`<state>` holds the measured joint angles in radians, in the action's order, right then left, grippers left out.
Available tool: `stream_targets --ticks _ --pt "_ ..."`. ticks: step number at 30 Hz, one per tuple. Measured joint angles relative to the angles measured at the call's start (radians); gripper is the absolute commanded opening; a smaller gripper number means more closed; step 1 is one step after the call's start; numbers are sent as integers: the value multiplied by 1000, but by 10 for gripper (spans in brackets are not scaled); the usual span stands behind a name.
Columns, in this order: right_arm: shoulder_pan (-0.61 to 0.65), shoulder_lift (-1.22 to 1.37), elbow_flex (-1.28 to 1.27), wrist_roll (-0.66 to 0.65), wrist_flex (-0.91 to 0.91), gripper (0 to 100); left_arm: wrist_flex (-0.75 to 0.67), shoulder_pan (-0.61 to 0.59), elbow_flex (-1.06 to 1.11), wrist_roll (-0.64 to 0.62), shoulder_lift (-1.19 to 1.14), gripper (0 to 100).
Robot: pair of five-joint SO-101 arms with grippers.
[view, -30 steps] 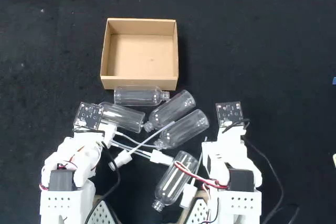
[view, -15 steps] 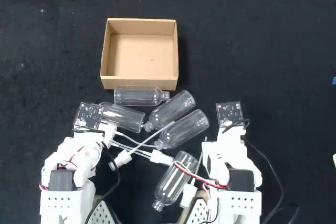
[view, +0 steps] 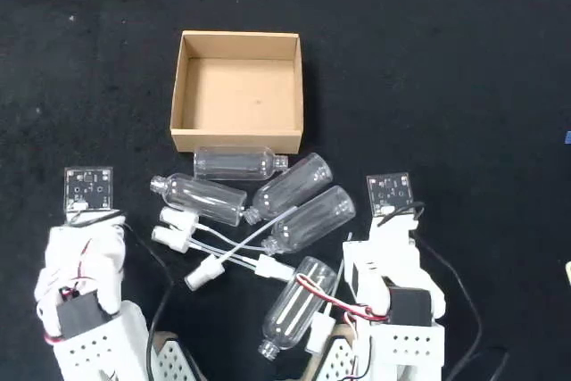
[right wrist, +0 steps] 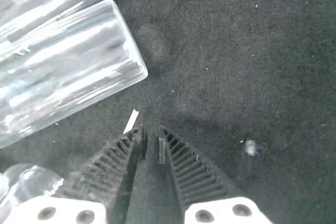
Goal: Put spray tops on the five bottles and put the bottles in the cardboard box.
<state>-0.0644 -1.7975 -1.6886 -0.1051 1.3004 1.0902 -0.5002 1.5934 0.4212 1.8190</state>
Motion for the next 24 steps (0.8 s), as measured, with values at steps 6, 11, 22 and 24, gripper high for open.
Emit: stream_targets --ticks 6,11,22,24 --pt "0 0 0 0 0 12 -8 -2 -83 -6 0 128" --pt "0 0 0 0 0 12 -8 -2 -186 -104 0 205" --pt "0 0 0 0 0 11 -8 218 -499 -315 -535 251" --pt "0 0 0 0 0 11 -8 267 -562 -413 -687 288"
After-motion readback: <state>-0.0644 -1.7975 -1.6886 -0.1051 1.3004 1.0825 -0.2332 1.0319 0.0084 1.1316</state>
